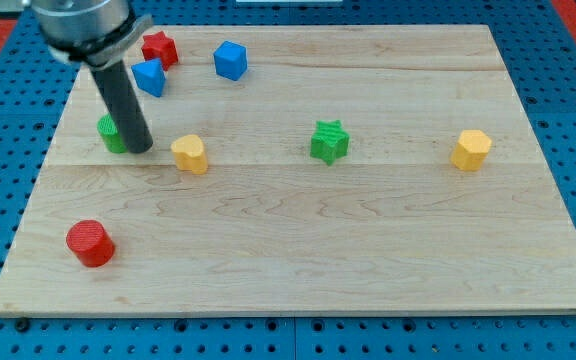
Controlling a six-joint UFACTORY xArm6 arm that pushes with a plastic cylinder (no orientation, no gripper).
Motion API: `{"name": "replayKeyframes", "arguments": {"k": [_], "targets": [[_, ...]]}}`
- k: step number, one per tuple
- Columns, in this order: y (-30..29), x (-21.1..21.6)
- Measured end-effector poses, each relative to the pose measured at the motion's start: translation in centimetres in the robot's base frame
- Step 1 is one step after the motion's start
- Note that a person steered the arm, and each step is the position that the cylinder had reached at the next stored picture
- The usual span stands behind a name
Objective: Push the yellow heart a bit right
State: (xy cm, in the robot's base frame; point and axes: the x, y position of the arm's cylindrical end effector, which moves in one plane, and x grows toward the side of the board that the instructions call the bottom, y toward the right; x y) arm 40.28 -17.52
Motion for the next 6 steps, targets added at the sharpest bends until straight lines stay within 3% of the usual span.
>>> {"name": "replayKeyframes", "arguments": {"k": [2,6], "targets": [[2.0,4.5],[4.5,4.4]]}}
